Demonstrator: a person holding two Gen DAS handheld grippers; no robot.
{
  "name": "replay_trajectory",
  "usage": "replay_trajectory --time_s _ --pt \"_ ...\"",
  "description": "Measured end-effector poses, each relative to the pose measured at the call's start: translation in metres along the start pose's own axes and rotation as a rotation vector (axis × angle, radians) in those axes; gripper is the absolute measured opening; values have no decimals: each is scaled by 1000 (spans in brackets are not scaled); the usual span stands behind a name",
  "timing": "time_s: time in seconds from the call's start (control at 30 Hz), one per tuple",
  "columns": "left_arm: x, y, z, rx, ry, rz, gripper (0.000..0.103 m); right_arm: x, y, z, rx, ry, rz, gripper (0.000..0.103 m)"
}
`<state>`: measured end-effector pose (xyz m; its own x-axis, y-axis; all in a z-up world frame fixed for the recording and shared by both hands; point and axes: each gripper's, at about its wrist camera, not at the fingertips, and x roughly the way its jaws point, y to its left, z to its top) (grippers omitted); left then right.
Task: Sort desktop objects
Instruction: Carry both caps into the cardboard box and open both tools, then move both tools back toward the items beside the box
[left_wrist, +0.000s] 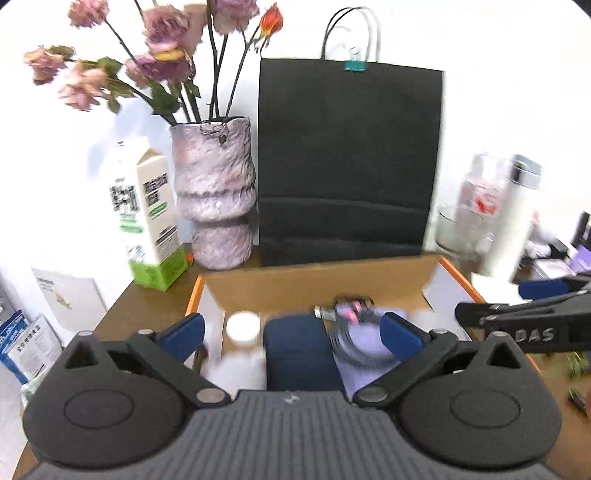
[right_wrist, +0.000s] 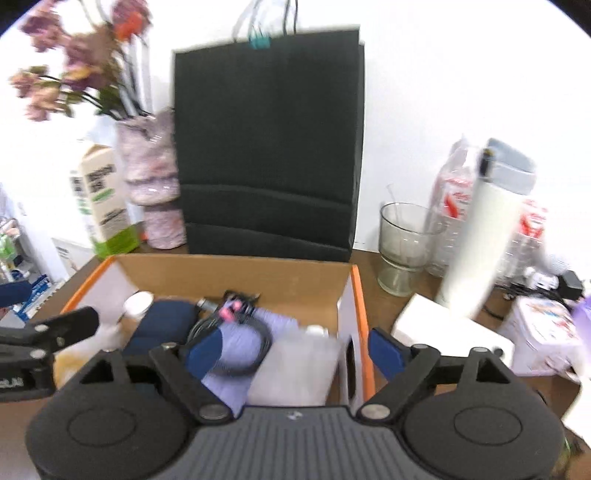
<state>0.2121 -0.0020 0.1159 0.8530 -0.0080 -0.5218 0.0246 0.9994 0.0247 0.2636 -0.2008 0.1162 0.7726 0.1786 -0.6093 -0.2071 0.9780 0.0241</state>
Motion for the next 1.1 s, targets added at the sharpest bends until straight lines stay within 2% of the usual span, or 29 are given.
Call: replay_trajectory --time_s 0.07,0.17,0.3,0.33,0.47,0.57,0.67,0.77,0.9,1.1 --pt "-34 -2 -19 -44 -29 -11 103 -34 1 -23 -7 -34 10 88" --pt "-71 -1 -48 -83 -55 -72 103 -77 4 -62 -6 -66 20 93" --pt "-106 -2 -102 -140 -15 -97 103 -116 13 -122 23 -58 31 96" --pt "-113 -4 -115 -133 -1 -98 103 -123 17 -137 29 -50 27 96" --pt "-146 -7 -165 -53 -41 -94 103 -149 30 -192 39 -37 26 97" --pt "-153 -5 -190 -9 -16 -133 103 -166 37 -222 43 -49 45 97" --pt "-149 5 -206 -22 42 -164 103 -183 41 -248 73 -89 78 98" --pt "-155 13 -217 -49 47 -159 103 -194 41 -266 104 -107 133 100" --pt "-172 17 -229 -97 35 -144 103 -203 55 -280 52 -103 75 100" --pt "-188 16 -237 -90 15 -121 103 -210 65 -286 17 -96 47 100"
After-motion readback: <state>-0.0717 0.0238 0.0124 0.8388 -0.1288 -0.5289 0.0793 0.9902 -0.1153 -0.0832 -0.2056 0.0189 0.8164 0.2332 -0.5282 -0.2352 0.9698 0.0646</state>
